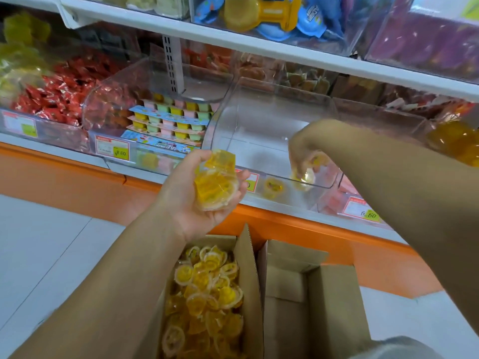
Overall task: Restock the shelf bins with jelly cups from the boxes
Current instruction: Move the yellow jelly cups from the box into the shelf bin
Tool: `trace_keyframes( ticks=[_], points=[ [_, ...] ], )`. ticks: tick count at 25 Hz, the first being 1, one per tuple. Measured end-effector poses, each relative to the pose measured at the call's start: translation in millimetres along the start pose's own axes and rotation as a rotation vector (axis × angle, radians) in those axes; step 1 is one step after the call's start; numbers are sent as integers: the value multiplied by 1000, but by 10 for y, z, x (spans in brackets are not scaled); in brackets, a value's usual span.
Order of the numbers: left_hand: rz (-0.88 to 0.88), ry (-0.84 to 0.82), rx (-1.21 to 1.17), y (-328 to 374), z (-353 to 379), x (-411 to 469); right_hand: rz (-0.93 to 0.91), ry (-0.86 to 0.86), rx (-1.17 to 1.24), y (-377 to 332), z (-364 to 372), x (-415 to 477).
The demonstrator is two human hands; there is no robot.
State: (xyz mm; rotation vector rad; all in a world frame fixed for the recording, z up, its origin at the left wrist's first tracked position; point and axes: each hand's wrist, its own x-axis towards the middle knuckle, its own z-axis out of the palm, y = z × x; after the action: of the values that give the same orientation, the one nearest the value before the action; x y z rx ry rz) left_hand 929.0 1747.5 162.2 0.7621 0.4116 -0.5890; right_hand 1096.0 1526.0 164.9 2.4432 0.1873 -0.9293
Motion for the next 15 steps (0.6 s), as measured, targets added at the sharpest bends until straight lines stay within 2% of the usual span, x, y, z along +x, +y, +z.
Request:
trace_keyframes(
  ticks=[4,12,13,15],
  points=[
    [-13,4,-10,17,-12,-39,-51,-157,-137,-101,42,196],
    [10,8,6,-27,43,-165,-23,-108,-22,-84,179,290],
    [3,11,6,-33,50,-168,-7,-99,45,-65,172,260],
    [-14,12,2,-36,54,-160,19,4,361,51,121,210]
  ],
)
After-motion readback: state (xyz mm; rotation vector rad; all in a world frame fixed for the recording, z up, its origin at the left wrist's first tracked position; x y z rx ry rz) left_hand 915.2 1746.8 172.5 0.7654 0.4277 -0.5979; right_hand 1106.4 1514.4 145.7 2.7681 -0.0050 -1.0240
